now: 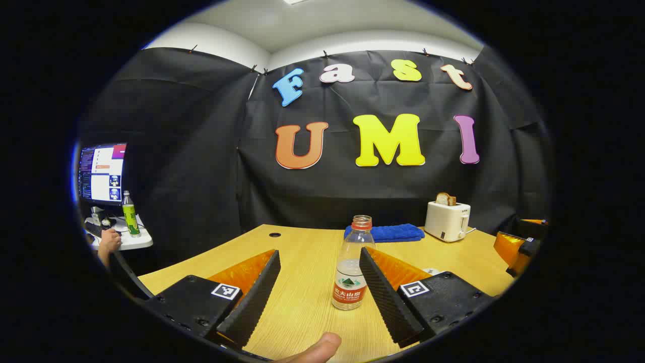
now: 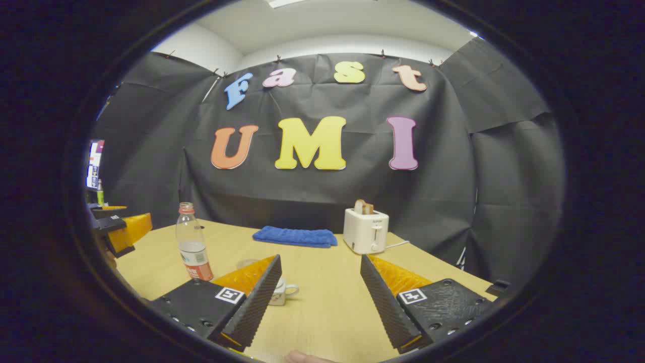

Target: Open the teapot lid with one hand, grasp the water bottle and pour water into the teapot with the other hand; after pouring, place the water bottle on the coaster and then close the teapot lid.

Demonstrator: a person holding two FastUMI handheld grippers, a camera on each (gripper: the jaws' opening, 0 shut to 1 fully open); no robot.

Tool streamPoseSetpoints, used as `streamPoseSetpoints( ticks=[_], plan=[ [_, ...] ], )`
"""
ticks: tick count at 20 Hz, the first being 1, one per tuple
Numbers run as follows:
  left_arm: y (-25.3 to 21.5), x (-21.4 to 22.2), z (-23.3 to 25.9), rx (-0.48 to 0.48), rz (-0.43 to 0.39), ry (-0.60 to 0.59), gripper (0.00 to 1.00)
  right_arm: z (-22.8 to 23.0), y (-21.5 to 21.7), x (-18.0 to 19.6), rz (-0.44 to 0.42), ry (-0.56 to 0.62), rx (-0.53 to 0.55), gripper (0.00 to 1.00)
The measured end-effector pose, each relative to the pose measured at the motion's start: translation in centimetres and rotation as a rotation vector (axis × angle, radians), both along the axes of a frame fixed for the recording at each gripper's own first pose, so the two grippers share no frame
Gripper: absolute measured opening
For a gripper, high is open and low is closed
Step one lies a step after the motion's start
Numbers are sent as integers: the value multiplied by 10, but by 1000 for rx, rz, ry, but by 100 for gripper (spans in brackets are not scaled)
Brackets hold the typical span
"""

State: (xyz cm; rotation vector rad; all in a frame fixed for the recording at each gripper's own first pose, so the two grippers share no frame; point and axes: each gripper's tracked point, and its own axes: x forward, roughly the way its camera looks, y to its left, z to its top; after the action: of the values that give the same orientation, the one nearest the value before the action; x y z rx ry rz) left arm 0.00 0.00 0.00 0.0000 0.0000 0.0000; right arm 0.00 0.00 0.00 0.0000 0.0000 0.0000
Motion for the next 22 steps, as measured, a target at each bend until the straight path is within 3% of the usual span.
streamPoseSetpoints(
  ticks=[3,13,22],
  plan=[
    [4,5,-12,27,8,31,99,-9,-1,6,-10,17,-43,95],
    [-14,6,-25,57,-17,58,99,-25,-3,16,-7,57,-19,97],
    [-13,10,-29,31,-7,64,100,-43,39,60,111,79,29,95]
  ],
)
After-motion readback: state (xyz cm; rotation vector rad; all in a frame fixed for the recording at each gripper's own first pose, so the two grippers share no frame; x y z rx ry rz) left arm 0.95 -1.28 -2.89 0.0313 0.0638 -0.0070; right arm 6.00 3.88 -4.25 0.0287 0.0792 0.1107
